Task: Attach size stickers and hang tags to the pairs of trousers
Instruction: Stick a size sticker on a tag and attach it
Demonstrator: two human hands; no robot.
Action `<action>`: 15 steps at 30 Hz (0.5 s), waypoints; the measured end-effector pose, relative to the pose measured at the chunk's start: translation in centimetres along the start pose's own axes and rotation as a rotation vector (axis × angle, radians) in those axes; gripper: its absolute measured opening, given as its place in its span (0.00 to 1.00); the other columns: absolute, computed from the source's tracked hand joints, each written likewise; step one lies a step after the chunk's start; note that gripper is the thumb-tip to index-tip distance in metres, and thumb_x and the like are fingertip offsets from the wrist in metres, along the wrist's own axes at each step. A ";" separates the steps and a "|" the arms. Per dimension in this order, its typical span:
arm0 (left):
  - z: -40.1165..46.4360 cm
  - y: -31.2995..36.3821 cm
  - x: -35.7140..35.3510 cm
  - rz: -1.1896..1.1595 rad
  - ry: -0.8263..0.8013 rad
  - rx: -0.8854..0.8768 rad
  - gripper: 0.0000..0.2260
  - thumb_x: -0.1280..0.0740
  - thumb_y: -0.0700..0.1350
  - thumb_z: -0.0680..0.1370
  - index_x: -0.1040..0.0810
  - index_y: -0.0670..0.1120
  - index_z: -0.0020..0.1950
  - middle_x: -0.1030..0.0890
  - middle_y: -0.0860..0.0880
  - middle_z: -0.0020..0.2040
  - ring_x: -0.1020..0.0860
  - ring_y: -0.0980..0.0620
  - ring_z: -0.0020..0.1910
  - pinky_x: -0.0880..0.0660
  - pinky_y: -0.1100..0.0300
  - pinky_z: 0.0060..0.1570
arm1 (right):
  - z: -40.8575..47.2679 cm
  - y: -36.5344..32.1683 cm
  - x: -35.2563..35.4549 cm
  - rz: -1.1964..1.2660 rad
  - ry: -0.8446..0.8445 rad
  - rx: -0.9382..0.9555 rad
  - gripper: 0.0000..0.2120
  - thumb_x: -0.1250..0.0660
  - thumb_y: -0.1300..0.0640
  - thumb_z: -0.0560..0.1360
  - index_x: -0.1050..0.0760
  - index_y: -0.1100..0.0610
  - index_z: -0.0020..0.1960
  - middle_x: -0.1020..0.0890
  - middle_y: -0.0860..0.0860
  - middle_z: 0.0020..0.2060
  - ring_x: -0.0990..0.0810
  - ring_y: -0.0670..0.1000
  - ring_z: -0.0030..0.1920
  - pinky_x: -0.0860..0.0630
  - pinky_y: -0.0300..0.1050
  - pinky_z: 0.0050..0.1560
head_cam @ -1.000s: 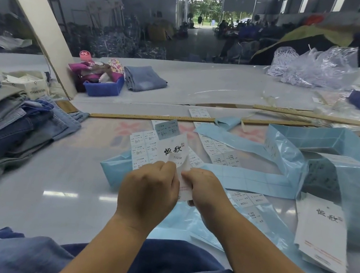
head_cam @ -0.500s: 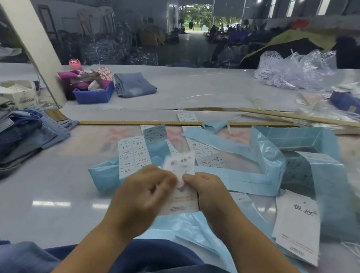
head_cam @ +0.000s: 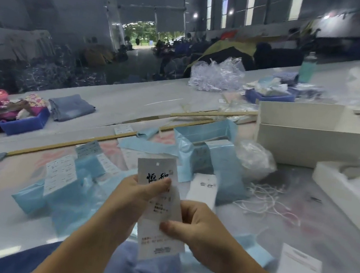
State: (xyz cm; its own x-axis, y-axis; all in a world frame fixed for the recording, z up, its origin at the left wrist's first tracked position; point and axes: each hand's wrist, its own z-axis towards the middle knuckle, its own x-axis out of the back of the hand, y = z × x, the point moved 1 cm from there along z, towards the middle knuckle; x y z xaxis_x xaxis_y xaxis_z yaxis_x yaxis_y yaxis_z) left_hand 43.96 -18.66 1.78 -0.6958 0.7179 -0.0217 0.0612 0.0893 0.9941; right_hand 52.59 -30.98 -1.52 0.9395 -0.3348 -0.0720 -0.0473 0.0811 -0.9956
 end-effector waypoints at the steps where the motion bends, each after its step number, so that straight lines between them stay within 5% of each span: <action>1: 0.0 -0.4 -1.3 0.027 0.010 0.016 0.12 0.26 0.50 0.66 0.18 0.41 0.41 0.17 0.40 0.37 0.18 0.41 0.36 0.21 0.48 0.40 | -1.1 0.4 0.8 -0.006 0.015 -0.010 0.11 0.31 0.64 0.66 0.17 0.56 0.47 0.14 0.53 0.45 0.16 0.50 0.47 0.19 0.46 0.51; 4: 0.6 -2.0 -5.1 0.119 0.073 0.064 0.11 0.29 0.50 0.76 0.18 0.42 0.41 0.15 0.44 0.34 0.17 0.46 0.31 0.22 0.54 0.34 | -3.6 1.8 3.5 -0.024 0.075 -0.056 0.11 0.32 0.65 0.65 0.17 0.57 0.46 0.15 0.54 0.45 0.17 0.51 0.46 0.20 0.51 0.54; 9: 1.8 -4.0 -10.3 0.205 0.072 0.092 0.11 0.34 0.46 0.80 0.19 0.43 0.41 0.17 0.49 0.30 0.19 0.53 0.27 0.26 0.64 0.26 | -6.0 3.4 8.2 -0.225 0.208 -0.213 0.08 0.33 0.59 0.60 0.21 0.55 0.39 0.21 0.45 0.28 0.26 0.42 0.28 0.30 0.33 0.30; 15: 3.3 -5.3 -13.0 0.320 -0.004 0.175 0.04 0.36 0.38 0.79 0.22 0.42 0.49 0.16 0.43 0.40 0.18 0.44 0.38 0.23 0.54 0.37 | -5.4 5.0 15.7 -0.514 0.545 -0.254 0.09 0.35 0.63 0.68 0.22 0.53 0.44 0.20 0.49 0.38 0.21 0.50 0.42 0.25 0.42 0.43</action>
State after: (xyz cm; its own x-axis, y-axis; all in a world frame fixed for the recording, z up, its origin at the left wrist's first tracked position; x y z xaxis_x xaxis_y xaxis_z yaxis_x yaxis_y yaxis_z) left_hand 55.04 -26.21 -3.58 -0.6188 0.7315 0.2864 0.3968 -0.0236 0.9176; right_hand 65.22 -40.90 -7.90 0.5693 -0.6900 0.4470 0.2100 -0.4036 -0.8905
